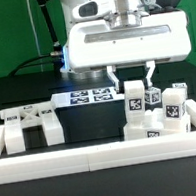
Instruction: Assemble chair
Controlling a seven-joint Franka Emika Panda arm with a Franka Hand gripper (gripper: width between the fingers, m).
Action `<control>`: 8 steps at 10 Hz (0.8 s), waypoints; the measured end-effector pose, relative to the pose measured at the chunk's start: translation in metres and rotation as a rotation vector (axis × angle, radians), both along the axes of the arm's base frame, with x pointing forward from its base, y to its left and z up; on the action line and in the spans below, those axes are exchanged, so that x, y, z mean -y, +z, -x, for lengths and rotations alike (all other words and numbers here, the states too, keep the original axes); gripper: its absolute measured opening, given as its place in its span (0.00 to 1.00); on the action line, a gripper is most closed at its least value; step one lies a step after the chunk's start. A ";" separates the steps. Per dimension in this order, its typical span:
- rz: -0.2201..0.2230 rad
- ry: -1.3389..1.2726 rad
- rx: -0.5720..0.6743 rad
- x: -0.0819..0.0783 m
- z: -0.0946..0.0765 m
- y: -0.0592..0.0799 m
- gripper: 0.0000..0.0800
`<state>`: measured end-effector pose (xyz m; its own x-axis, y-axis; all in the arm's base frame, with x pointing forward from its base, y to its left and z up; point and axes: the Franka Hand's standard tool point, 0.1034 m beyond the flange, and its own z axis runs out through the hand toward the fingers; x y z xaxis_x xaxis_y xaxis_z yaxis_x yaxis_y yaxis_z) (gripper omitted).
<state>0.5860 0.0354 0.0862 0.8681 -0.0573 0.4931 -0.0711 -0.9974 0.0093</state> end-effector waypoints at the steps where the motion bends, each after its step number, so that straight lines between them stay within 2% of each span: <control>1: 0.003 0.000 0.010 0.001 -0.001 0.000 0.36; 5: 0.031 -0.004 0.081 0.010 0.002 -0.007 0.36; 8: 0.030 -0.005 0.079 0.010 0.002 -0.007 0.36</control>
Offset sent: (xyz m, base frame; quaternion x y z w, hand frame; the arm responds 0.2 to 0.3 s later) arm -0.0124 -0.0011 -0.0129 0.0133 0.0348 0.0098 0.9993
